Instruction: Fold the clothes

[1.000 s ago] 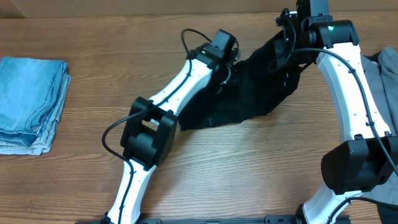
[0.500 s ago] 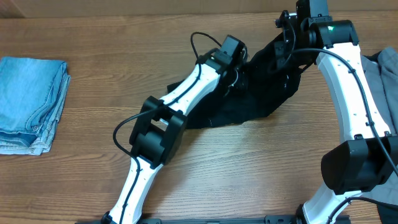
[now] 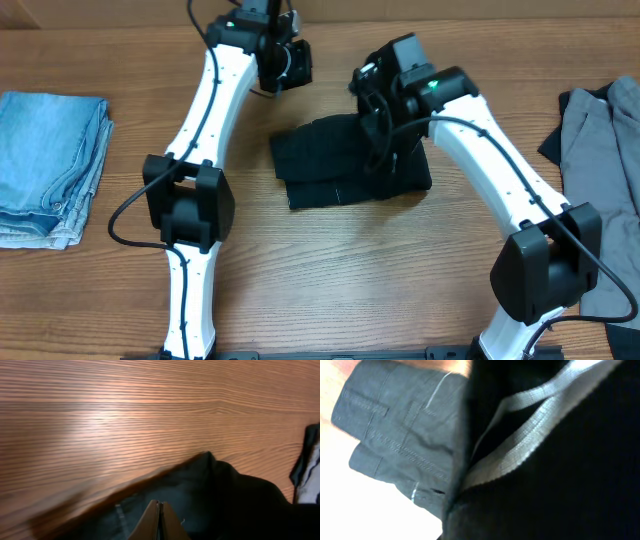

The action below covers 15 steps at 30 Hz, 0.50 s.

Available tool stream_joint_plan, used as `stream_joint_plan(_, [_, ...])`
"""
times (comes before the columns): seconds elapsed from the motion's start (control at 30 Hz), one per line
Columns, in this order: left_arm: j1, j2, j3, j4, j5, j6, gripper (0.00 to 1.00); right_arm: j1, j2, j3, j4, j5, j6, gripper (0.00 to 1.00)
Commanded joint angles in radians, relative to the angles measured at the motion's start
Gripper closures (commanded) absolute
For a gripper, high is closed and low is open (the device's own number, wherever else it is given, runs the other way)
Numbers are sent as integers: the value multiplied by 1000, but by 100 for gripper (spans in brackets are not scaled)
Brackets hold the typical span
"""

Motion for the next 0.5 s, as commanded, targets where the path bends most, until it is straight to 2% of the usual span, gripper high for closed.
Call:
stream_joint_plan(0.0, [46,-35,24,-34,15,55,96,56,-19,-79,101,-53,-7,96])
stream_joint_plan(0.23, [62,-35,24,-105,7,110,96,110,0,-278,424,-113,32,96])
stream_joint_plan(0.37, [64,-35,24,-118,5,129,96,111,47,-277,443,-133,34,96])
stream_joint_plan(0.4, [65,-35,24,-119,-10,129,96,111,47,-277,446,-133,34,92])
stream_joint_plan(0.47, [69,-35,24,-125,-27,129,96,111,47,-277,446,-133,35,91])
